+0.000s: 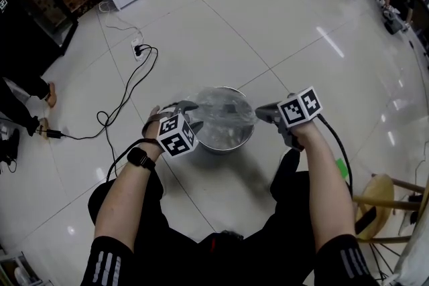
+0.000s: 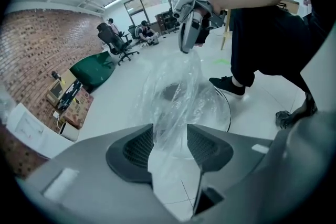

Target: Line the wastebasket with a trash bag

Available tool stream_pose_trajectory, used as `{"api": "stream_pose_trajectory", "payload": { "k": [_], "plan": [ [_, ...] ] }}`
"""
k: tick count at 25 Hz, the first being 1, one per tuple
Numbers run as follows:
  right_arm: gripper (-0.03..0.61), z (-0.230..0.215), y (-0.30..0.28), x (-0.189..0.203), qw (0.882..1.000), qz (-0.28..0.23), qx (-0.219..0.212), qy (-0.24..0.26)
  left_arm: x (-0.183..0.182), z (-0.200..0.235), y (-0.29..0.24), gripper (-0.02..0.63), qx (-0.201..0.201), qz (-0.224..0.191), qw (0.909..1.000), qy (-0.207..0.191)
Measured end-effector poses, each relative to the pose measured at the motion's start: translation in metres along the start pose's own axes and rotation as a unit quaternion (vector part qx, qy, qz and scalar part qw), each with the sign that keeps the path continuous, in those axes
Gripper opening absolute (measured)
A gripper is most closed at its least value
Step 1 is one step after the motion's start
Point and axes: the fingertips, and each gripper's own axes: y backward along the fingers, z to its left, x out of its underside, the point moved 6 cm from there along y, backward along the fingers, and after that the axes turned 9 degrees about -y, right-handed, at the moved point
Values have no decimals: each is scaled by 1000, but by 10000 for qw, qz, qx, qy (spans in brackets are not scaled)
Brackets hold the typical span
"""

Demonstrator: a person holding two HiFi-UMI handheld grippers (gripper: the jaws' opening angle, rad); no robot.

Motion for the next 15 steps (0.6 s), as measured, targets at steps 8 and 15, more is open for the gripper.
{"api": "stream_pose_trajectory", "payload": {
  "k": [8, 15],
  "plan": [
    [8, -12, -20, 24, 9977, 654, 130, -98, 1, -18, -39, 116, 447, 365, 9981, -212],
    [8, -34, -34, 49, 9928, 1025, 608, -104, -6, -35, -44, 3, 792, 391, 9951, -455]
  ]
}}
